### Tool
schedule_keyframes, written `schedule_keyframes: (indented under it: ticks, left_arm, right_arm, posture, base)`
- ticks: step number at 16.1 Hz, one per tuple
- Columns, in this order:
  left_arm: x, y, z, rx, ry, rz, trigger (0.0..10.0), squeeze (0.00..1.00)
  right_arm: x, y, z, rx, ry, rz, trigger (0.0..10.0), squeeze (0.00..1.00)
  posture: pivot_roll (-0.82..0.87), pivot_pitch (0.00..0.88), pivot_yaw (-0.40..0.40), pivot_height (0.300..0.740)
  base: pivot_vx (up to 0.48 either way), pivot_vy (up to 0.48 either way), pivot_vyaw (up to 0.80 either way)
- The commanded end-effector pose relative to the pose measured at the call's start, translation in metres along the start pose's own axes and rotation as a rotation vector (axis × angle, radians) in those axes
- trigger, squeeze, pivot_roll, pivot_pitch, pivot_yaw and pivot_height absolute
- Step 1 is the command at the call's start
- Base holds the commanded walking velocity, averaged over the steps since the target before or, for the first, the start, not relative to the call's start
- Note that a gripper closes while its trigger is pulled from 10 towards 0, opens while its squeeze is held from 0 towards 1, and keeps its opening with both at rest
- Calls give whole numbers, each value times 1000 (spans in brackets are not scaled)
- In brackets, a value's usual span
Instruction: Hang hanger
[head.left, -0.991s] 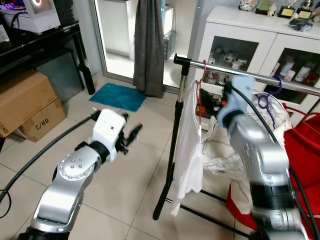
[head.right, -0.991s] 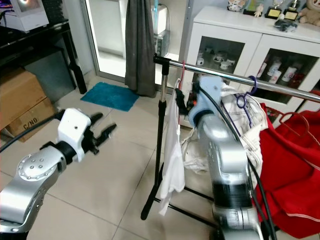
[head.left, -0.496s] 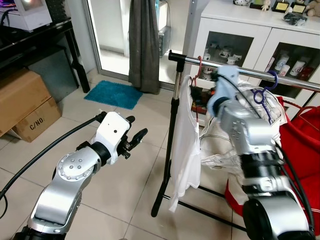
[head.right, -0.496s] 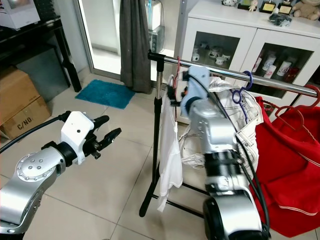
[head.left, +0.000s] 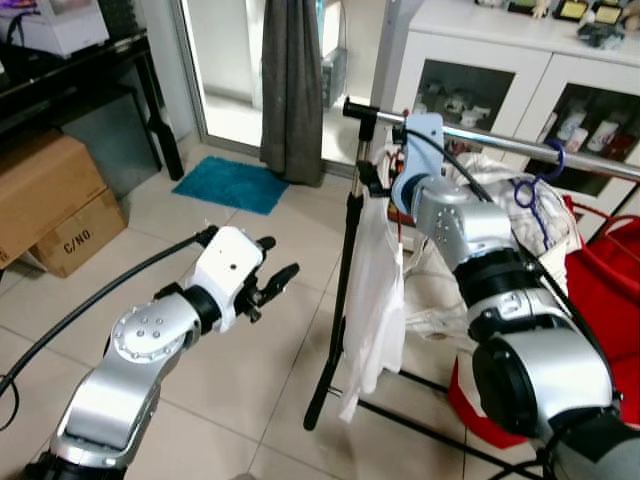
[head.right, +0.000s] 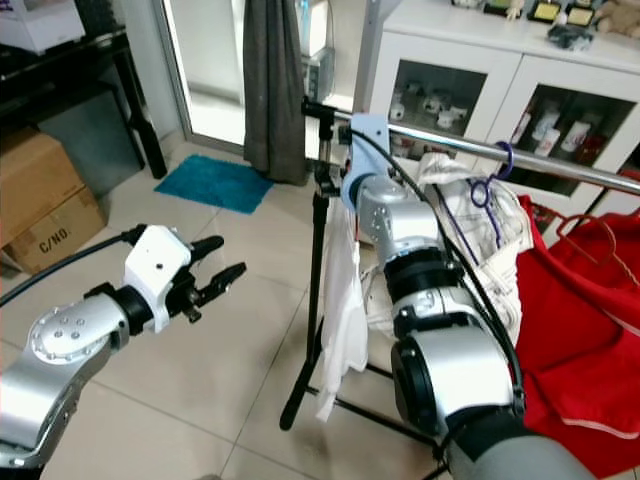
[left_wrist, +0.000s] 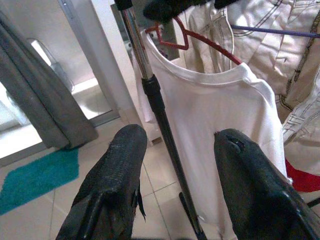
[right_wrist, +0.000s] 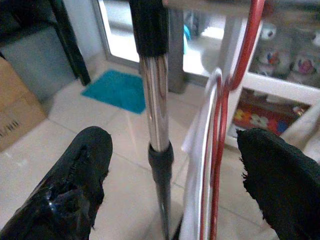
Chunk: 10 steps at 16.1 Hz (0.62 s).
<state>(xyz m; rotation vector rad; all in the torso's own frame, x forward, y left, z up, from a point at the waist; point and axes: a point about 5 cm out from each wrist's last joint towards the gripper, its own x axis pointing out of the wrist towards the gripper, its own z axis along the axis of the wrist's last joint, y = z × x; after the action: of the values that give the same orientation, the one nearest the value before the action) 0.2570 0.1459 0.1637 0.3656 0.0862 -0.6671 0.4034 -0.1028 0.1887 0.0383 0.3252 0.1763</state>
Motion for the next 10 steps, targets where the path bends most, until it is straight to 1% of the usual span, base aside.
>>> schedule_keyframes:
  ticks: [1, 2, 3, 4, 5, 6, 10]
  left_arm:
    - [-1, -5, 3, 13, -11, -28, 10000, 0]
    - [-1, -5, 3, 13, -9, -29, 10000, 0]
    - [-2, -6, 3, 12, -8, -30, 10000, 0]
    - [-3, -7, 3, 11, -5, -31, 10000, 0]
    - [-3, -7, 2, 9, -4, -32, 10000, 0]
    - [-4, -7, 2, 9, -2, -34, 10000, 0]
    - [-5, -9, 2, 9, 3, -44, 10000, 0]
  right_arm:
    - [3, -4, 3, -10, 11, -34, 10000, 0]
    - [4, -5, 2, 3, 23, -47, 8471, 0]
    - [5, -7, 0, 22, 37, -59, 3412, 0]
    - [6, -9, -2, 34, 44, -72, 2510, 0]
    - [7, -9, -2, 39, 45, -77, 588, 0]
    - [7, -8, -3, 52, 48, -81, 0, 0]
    - [9, -12, -5, 45, 49, -123, 0, 0]
  posture:
    - [-35, 0, -43, 740]
    - [-33, 0, -46, 740]
    - [-32, 0, -51, 740]
    - [-32, 0, -50, 740]
    - [-31, 0, -50, 740]
    - [-32, 0, -49, 740]
    - [-29, 0, -48, 740]
  base:
    - [0, 0, 0]
    - [0, 0, 0]
    - [0, 0, 0]
    - [0, 0, 0]
    - [0, 0, 0]
    - [0, 0, 0]
    - [0, 0, 0]
